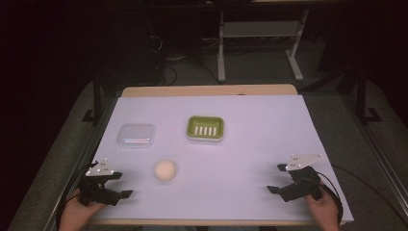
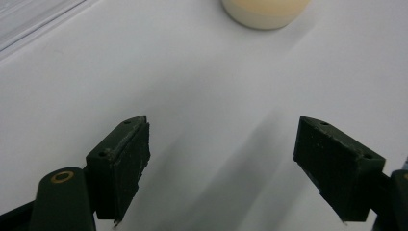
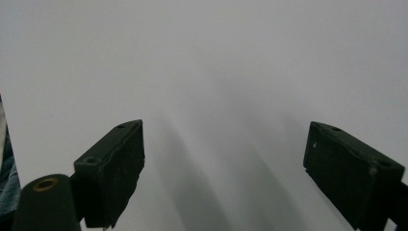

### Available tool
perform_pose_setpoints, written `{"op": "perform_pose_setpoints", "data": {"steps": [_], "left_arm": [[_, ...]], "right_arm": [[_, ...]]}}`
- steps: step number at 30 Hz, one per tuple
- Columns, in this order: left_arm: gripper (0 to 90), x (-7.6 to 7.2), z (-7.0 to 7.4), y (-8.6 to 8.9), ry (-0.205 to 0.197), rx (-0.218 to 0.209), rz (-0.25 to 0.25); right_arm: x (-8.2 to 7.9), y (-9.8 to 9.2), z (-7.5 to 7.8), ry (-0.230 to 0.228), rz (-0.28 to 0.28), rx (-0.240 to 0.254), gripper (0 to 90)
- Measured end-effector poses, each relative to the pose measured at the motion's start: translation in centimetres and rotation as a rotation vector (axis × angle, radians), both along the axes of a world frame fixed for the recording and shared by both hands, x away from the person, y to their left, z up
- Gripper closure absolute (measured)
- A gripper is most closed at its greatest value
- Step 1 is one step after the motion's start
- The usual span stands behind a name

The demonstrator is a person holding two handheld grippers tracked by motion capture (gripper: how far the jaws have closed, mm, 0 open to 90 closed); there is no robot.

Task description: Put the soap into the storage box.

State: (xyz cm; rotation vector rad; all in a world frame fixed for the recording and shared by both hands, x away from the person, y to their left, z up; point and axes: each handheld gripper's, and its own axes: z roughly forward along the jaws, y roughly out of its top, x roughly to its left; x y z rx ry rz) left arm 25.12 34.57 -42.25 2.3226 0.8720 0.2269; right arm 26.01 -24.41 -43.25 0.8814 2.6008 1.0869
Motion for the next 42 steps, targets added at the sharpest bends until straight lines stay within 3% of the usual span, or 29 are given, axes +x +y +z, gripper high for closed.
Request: {"op": "perform_pose_setpoints", "data": {"steps": [3,5,6,13,25,42], "left_arm": [[19.7,0.0,0.0,-0.5,0.005,-0.014,-0.014],[19.7,0.0,0.0,-0.6,0.003,-0.008,-0.02],[20.5,0.1,0.1,-0.9,-0.002,0.014,-0.023],[20.4,0.2,0.2,-1.2,0.014,0.005,-0.025],[18.7,0.2,0.7,-2.4,0.004,0.006,-0.051],[17.0,1.4,1.7,-4.9,0.009,0.052,-0.117]], "right_arm": [[0.0,0.1,0.0,0.004,0.007,-0.003,13.6],[0.0,0.1,0.0,0.006,0.008,-0.003,13.6],[0.0,0.2,0.0,0.005,0.005,-0.001,13.6],[0.0,0.2,-0.1,0.007,0.01,-0.008,13.6],[-0.2,0.4,0.2,-0.002,0.017,0.007,13.6],[-0.4,0.1,0.3,-0.006,0.008,0.009,13.6]]}}
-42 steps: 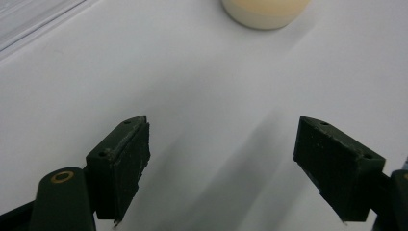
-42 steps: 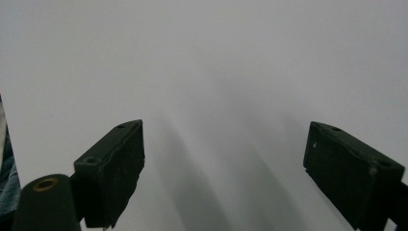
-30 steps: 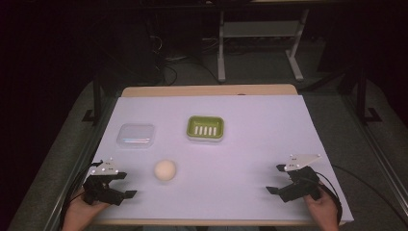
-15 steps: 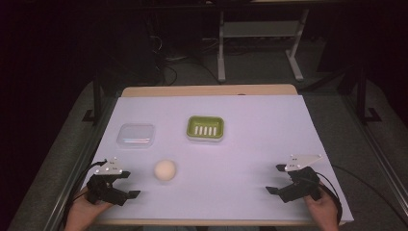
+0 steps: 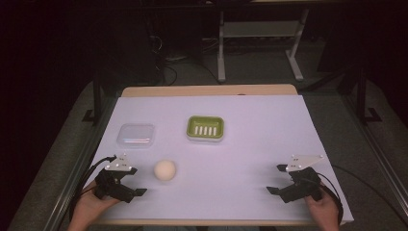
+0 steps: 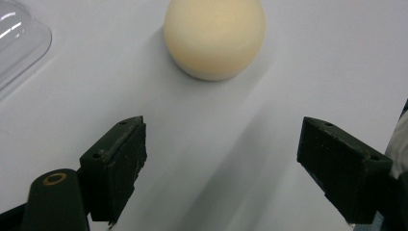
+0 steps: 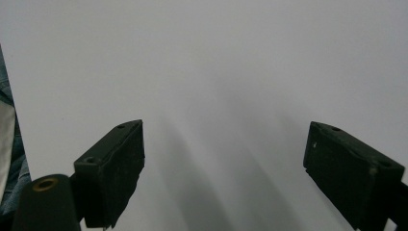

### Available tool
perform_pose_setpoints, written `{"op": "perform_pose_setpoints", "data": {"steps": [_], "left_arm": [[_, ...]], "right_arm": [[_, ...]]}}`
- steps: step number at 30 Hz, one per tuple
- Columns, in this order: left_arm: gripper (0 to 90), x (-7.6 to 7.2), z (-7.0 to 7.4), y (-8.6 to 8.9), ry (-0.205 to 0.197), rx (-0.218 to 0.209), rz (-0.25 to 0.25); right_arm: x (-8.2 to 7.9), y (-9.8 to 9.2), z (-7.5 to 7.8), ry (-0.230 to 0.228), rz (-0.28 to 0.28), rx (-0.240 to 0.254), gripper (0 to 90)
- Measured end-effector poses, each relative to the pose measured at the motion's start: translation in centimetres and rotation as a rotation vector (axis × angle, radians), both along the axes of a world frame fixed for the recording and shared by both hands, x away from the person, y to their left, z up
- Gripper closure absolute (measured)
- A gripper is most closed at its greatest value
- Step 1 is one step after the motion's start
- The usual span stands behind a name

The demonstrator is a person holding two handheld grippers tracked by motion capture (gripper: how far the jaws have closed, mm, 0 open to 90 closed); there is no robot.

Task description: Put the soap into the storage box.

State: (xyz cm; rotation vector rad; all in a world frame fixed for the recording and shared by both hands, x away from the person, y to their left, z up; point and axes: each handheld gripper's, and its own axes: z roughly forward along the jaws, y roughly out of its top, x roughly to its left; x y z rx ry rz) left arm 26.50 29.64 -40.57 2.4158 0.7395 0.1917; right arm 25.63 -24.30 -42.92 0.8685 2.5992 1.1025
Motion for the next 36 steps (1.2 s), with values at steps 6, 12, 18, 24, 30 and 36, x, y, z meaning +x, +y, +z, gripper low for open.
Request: {"op": "perform_pose_setpoints", "data": {"steps": [6,12,18,24,30,36], "left_arm": [[17.0,0.6,0.4,-1.1,0.001,0.008,-0.019],[17.0,1.0,0.8,-1.8,-0.003,0.023,-0.031],[17.1,1.5,1.0,-2.2,-0.005,0.047,-0.043],[17.1,1.8,0.9,-2.8,0.004,0.072,-0.039],[17.1,2.1,1.0,-3.3,0.009,0.095,-0.049],[16.8,2.7,0.9,-3.8,0.028,0.092,-0.043]], "right_arm": [[0.0,-0.1,0.0,0.0,0.003,0.0,13.6],[0.0,-0.1,-0.1,-0.001,0.0,0.003,13.6],[0.0,0.1,-0.1,0.004,0.005,0.0,13.6],[0.0,0.0,-0.1,0.002,0.005,0.001,13.6],[-0.1,0.2,-0.1,0.0,0.01,0.0,13.6],[-0.1,0.1,-0.1,-0.002,0.01,0.0,13.6]]}}
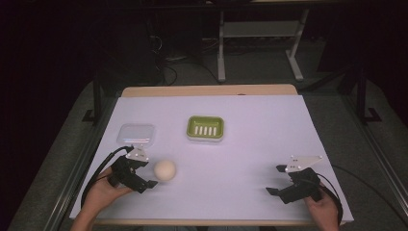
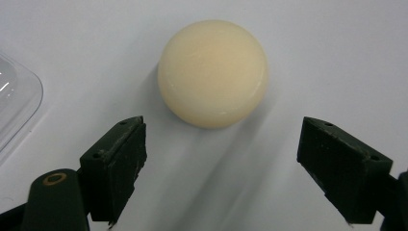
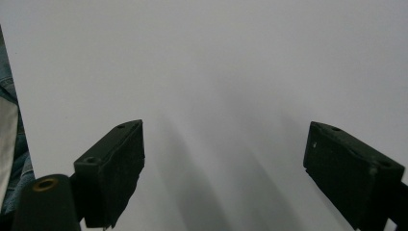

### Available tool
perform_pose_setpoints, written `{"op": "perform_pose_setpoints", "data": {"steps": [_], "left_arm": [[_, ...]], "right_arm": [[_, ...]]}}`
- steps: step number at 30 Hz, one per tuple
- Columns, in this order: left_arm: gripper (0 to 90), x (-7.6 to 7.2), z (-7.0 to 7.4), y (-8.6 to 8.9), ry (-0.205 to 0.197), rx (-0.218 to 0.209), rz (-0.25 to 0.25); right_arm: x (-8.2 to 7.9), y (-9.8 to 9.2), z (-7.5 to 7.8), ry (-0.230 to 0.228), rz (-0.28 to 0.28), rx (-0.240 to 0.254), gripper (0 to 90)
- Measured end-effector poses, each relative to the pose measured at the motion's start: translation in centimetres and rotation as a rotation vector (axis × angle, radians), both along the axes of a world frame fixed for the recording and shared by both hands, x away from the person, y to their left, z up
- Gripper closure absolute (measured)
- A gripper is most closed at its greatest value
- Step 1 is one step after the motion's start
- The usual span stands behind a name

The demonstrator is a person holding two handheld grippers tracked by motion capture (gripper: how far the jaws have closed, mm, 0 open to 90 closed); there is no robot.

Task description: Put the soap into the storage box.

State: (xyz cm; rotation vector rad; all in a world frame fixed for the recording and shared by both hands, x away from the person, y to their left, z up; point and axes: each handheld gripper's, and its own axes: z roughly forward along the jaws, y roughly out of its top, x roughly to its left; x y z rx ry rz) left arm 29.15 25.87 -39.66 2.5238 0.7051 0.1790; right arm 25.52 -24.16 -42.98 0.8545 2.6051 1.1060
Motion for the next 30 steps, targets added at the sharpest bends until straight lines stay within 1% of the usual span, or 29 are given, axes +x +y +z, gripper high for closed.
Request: {"op": "perform_pose_setpoints", "data": {"steps": [3,5,6,7,8,9,11,12,14,19,21,23,30], "left_arm": [[16.5,0.2,0.0,-0.2,-0.003,0.004,-0.005],[16.6,0.2,0.0,-0.4,-0.001,0.0,0.002],[16.6,0.4,0.0,-0.6,-0.005,0.01,-0.006],[16.5,0.4,0.0,-0.7,-0.005,0.003,0.003],[16.6,0.5,0.0,-0.8,-0.006,0.013,-0.009],[16.5,0.5,0.0,-0.9,-0.002,0.007,-0.003],[16.5,0.6,0.0,-1.0,-0.002,0.009,-0.005],[16.5,0.7,0.0,-1.3,-0.001,0.018,-0.015],[16.5,0.8,0.0,-1.5,0.009,0.022,-0.019],[16.6,1.0,0.0,-2.0,0.003,0.031,-0.031],[16.6,1.0,0.0,-2.1,0.004,0.029,-0.026],[16.5,1.2,0.0,-2.2,0.004,0.037,-0.036],[16.6,1.6,-0.2,-2.6,0.024,0.044,-0.037]], "right_arm": [[0.0,0.0,0.0,0.0,-0.001,0.001,13.6],[0.0,0.0,0.0,0.001,-0.001,0.005,13.6],[0.0,0.0,0.1,0.002,-0.002,0.003,13.6],[0.0,0.0,0.0,0.0,0.0,0.001,13.6],[0.0,0.1,0.0,0.001,-0.001,0.001,13.6],[0.0,0.1,0.0,0.0,0.001,0.001,13.6],[0.0,0.1,0.1,0.0,0.003,0.002,13.6],[-0.1,0.1,0.1,0.001,0.003,0.003,13.6],[-0.1,0.1,0.1,0.002,0.003,0.003,13.6],[0.0,0.1,0.1,-0.002,0.006,0.004,13.6],[0.0,0.1,0.1,-0.003,0.008,0.005,13.6],[0.0,0.1,0.1,-0.004,0.008,0.004,13.6],[-0.1,0.2,0.1,-0.003,0.009,0.005,13.6]]}}
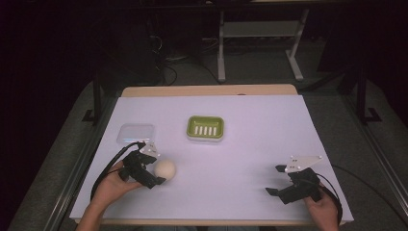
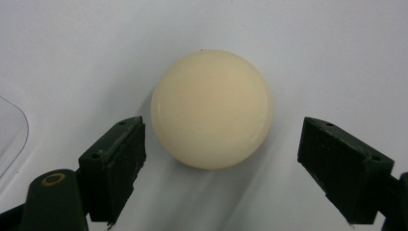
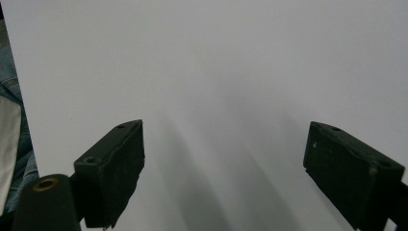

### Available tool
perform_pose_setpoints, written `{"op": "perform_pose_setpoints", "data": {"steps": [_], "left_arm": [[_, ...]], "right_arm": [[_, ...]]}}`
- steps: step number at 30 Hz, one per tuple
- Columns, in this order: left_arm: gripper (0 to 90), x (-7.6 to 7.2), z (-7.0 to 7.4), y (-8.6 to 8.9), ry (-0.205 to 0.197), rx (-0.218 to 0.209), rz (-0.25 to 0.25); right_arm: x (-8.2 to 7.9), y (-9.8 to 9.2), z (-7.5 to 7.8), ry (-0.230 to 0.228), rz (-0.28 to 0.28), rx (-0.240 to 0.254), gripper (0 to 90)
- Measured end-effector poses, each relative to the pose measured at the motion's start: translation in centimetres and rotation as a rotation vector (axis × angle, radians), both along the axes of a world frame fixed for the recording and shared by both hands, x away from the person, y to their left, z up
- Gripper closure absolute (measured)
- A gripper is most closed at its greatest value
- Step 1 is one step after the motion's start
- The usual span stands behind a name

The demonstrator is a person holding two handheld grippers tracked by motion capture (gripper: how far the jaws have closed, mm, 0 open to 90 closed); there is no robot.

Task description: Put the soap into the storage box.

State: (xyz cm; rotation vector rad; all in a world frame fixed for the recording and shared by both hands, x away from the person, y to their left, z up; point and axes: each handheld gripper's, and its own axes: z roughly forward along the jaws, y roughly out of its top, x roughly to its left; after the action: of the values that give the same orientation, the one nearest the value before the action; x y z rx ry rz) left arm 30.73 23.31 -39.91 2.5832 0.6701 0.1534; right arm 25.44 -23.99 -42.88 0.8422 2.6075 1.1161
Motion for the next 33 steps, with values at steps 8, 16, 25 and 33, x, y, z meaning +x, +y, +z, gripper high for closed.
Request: {"op": "perform_pose_setpoints", "data": {"steps": [8,16,25,33], "left_arm": [[16.5,0.7,-0.3,-0.6,0.015,0.021,-0.004],[16.5,1.3,-1.0,-1.3,0.032,0.023,-0.004],[16.5,1.7,-1.4,-1.5,0.046,0.032,-0.008],[17.7,1.9,-1.9,-1.9,0.055,0.053,-0.017]], "right_arm": [[0.0,0.0,0.0,0.0,0.0,0.001,13.6],[-0.1,0.0,0.0,0.001,-0.001,0.003,13.6],[-0.1,0.0,0.0,0.002,0.004,0.0,13.6],[-0.1,0.0,0.0,0.001,0.004,-0.001,13.6]]}}
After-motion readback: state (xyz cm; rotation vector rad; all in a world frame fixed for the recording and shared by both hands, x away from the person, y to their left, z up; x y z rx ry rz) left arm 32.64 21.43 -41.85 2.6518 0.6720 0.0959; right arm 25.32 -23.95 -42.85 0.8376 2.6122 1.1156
